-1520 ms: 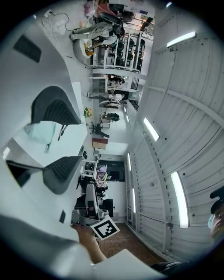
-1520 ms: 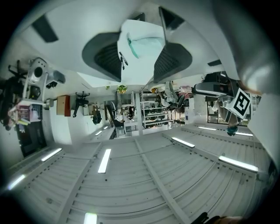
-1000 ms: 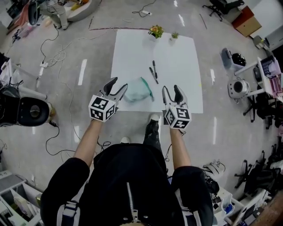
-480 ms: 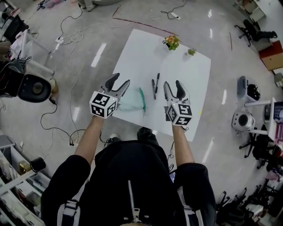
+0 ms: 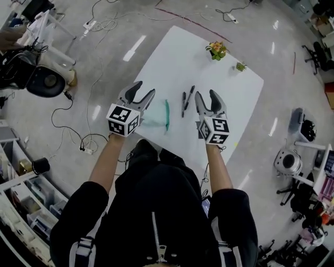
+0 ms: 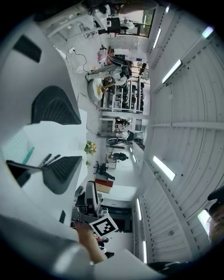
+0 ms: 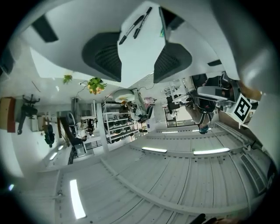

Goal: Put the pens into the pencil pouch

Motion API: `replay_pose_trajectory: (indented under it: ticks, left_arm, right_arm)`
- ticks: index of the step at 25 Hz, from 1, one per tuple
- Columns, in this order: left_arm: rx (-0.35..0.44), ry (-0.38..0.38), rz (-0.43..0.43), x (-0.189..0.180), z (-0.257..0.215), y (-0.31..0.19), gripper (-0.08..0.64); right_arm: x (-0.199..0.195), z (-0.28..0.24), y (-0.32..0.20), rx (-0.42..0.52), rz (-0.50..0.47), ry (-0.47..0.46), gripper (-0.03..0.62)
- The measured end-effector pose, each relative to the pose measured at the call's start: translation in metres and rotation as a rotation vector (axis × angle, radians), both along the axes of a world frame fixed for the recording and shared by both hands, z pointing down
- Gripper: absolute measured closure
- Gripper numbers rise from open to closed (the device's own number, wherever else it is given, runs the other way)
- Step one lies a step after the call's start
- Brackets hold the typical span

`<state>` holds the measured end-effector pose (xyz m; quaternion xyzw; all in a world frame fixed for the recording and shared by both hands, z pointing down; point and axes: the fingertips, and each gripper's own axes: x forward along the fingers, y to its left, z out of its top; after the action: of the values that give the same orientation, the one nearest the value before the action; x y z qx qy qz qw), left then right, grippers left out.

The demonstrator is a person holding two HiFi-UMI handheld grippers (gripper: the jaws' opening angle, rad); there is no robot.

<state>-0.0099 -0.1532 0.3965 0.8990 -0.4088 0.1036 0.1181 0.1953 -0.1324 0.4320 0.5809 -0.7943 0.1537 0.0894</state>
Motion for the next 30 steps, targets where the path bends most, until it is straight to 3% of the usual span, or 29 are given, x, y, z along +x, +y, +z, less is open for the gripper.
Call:
replay_pose_trajectory:
  ticks: [10,23,30]
  left_arm:
    - [-0.129,-0.009,0.016,0.017,0.049,0.003,0.331]
    - [-0.338,-0.109,0.043,0.050,0.142,0.032,0.330]
    - [-0.497,-0.173,0.029,0.063,0.196,0.052,0.330]
  right_arm:
    - [0.005,0.032,-0.001,-0.062,0.009,-0.001,0.376]
    - [0.019,0.078,0.019,-0.157,0.021,0.003,0.376]
    - [0.030,0.097,0.028,-0.190,0.044,-0.014,0.374]
